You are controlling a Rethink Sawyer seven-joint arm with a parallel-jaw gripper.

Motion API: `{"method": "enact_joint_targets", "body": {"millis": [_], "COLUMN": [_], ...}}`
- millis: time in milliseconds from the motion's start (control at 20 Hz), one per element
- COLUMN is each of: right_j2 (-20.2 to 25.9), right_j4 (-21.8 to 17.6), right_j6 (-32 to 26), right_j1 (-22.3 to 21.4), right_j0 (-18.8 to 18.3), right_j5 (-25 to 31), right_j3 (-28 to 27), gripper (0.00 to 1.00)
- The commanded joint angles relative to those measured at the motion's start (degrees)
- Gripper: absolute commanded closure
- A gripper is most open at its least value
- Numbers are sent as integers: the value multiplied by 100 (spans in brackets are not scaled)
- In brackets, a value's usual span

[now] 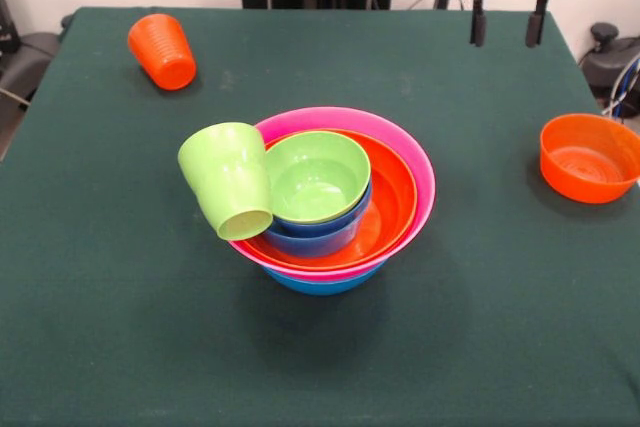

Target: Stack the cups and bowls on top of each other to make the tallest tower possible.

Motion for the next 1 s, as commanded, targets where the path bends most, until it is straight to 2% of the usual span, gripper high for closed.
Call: {"method": "enact_joint_targets", "body": {"millis": [50, 250, 450, 700, 900, 1000], "right_j2": [674, 758, 1035, 1537, 2014, 2181], "right_j4": [-5, -55, 14, -93, -415, -551], "right_j6": [-153, -130, -88, -148, -334, -441], "right_j1": [334, 363, 502, 858, 1282, 1421], "right_j0": [-185, -281, -460, -953, -1475, -1696], "right_j5": [126, 13, -193, -705, -1214, -1260], "right_j3": [395, 509, 613, 835, 959, 1023], "gripper": [0, 0, 0, 0, 0, 0]}}
